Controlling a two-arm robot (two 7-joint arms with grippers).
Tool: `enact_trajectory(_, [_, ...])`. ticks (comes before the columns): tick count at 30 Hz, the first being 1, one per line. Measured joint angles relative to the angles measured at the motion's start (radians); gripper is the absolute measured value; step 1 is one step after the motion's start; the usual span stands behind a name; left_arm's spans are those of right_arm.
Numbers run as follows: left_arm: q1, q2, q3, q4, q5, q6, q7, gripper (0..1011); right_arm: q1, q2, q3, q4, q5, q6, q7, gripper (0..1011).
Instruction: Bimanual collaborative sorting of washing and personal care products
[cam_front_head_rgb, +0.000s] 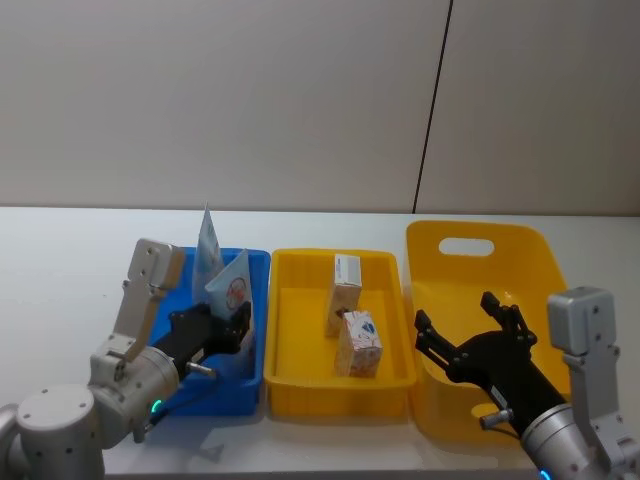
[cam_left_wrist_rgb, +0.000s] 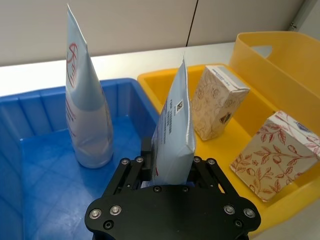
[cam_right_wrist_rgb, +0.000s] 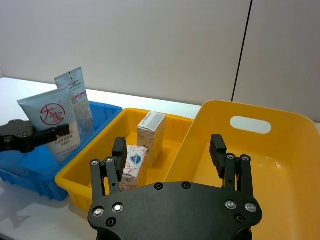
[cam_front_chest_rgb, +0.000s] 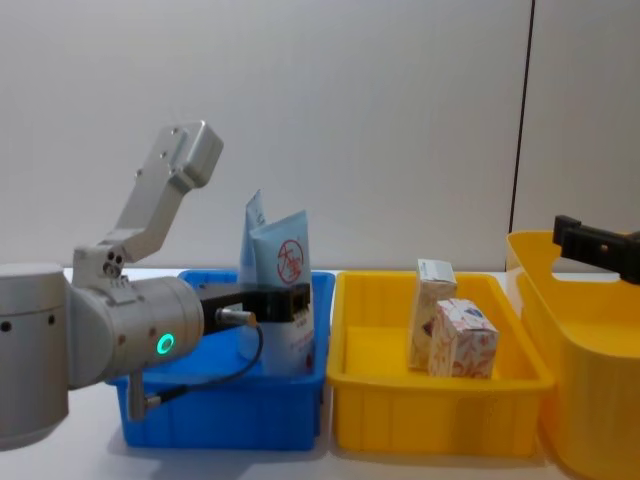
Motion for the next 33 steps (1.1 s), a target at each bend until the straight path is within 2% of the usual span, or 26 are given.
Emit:
enact_trajectory(7, [0.011, 0.02, -0.011, -0.045, 0.013, -0.018, 0.003, 292, 0.0, 0.0, 0.0, 0.0, 0.0, 0.0, 0.0, 1003])
enact_trajectory(14, [0.015, 0.052, -0.03, -0.126, 0.032, -0.022, 0.009, 262, 0.0, 0.0, 0.0, 0.0, 0.0, 0.0, 0.0, 1003])
enact_trajectory(20, [0.013, 0.068, -0.038, -0.164, 0.036, -0.022, 0.0, 260, 0.0, 0.0, 0.0, 0.0, 0.0, 0.0, 0.0, 1003])
enact_trajectory(26, [0.002, 0.079, -0.04, -0.183, 0.03, -0.022, -0.041, 260, 0.0, 0.0, 0.0, 0.0, 0.0, 0.0, 0.0, 1003])
enact_trajectory(33, [-0.019, 0.086, -0.031, -0.18, 0.001, -0.034, -0.12, 260, 0.0, 0.0, 0.0, 0.0, 0.0, 0.0, 0.0, 1003])
